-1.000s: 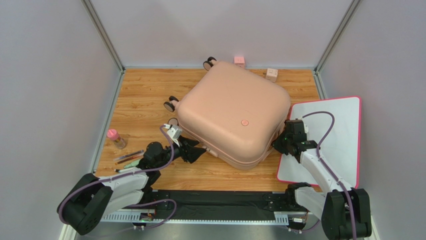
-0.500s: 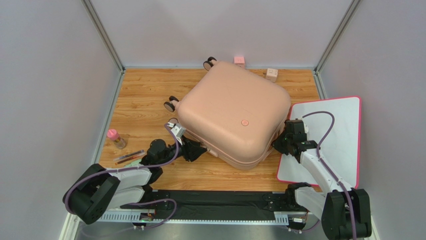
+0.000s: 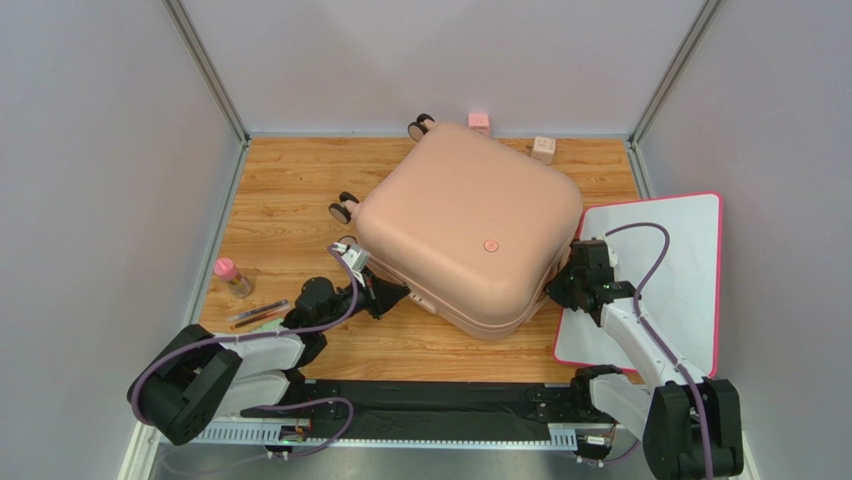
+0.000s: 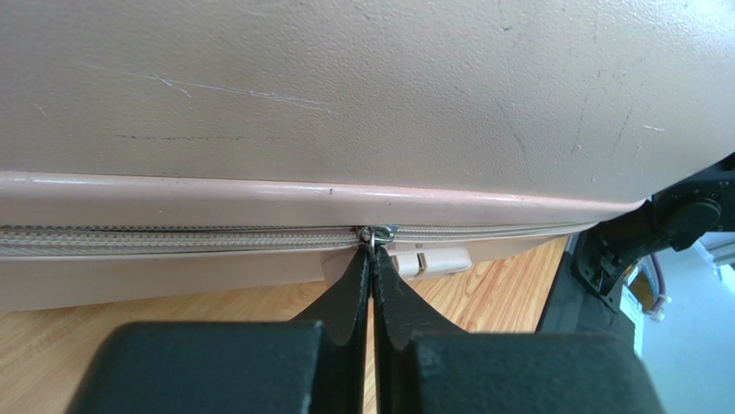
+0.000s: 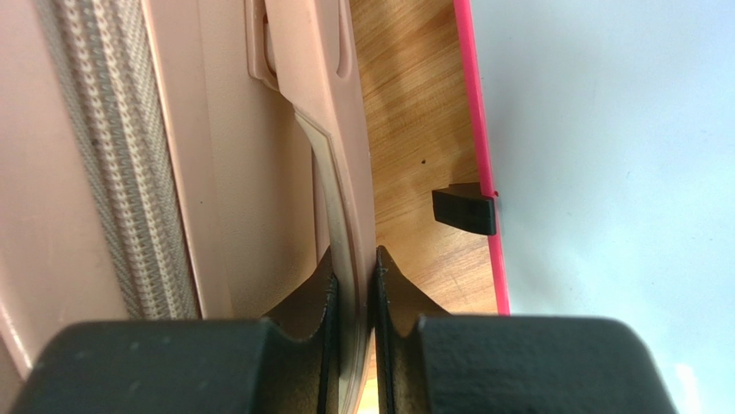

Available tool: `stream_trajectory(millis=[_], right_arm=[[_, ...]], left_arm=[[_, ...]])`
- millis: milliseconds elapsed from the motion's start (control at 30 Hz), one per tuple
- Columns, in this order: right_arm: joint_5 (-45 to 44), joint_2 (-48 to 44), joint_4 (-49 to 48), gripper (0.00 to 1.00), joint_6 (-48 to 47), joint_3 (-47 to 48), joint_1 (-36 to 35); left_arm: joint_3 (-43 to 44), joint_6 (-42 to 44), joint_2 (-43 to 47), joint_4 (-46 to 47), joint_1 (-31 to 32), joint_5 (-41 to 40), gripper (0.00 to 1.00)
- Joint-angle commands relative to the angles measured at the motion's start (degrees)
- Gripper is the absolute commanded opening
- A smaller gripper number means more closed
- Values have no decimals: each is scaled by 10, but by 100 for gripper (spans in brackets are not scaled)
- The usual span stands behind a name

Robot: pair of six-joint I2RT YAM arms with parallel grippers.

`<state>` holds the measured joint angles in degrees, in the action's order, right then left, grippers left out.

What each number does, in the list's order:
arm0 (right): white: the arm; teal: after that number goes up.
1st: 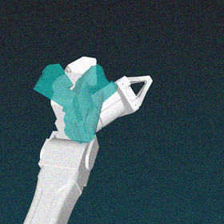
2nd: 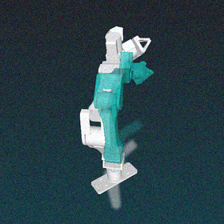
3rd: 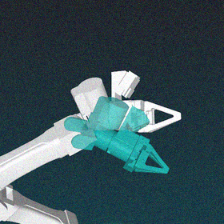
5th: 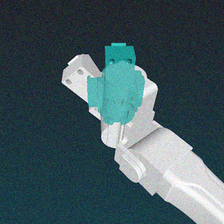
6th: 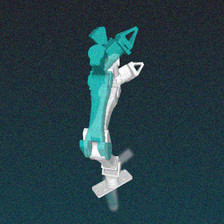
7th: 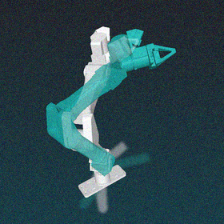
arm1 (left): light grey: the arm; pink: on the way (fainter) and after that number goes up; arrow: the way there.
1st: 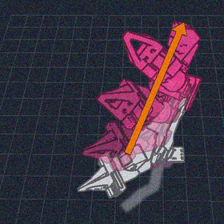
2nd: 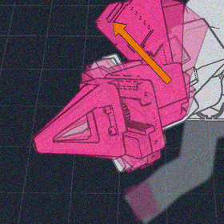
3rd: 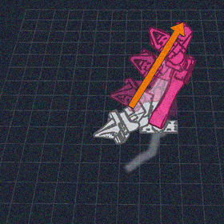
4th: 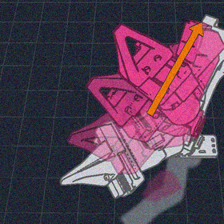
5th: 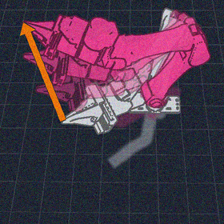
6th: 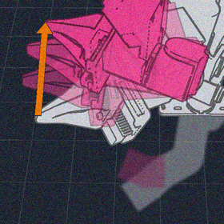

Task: Pack the luggage
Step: Zip the luggage at the center of the board.

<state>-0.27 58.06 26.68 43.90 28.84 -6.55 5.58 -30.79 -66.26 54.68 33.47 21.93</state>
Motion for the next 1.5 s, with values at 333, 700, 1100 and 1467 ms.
stream_trajectory(millis=[333, 700, 1100, 1467], right_arm=[[-48, -27, 10, 0, -17, 2, 8], [-86, -21, 24, 0, -1, -1, 8], [-105, -38, 43, 0, -5, 2, 8], [-104, -23, 33, 0, -7, 1, 8]], left_arm=[[5, -29, 77, -98, -2, -178, 0], [17, -35, 104, -185, -30, -269, 0], [21, -38, 138, -239, -118, -298, 0], [61, -20, 87, -233, -220, -261, 0]])
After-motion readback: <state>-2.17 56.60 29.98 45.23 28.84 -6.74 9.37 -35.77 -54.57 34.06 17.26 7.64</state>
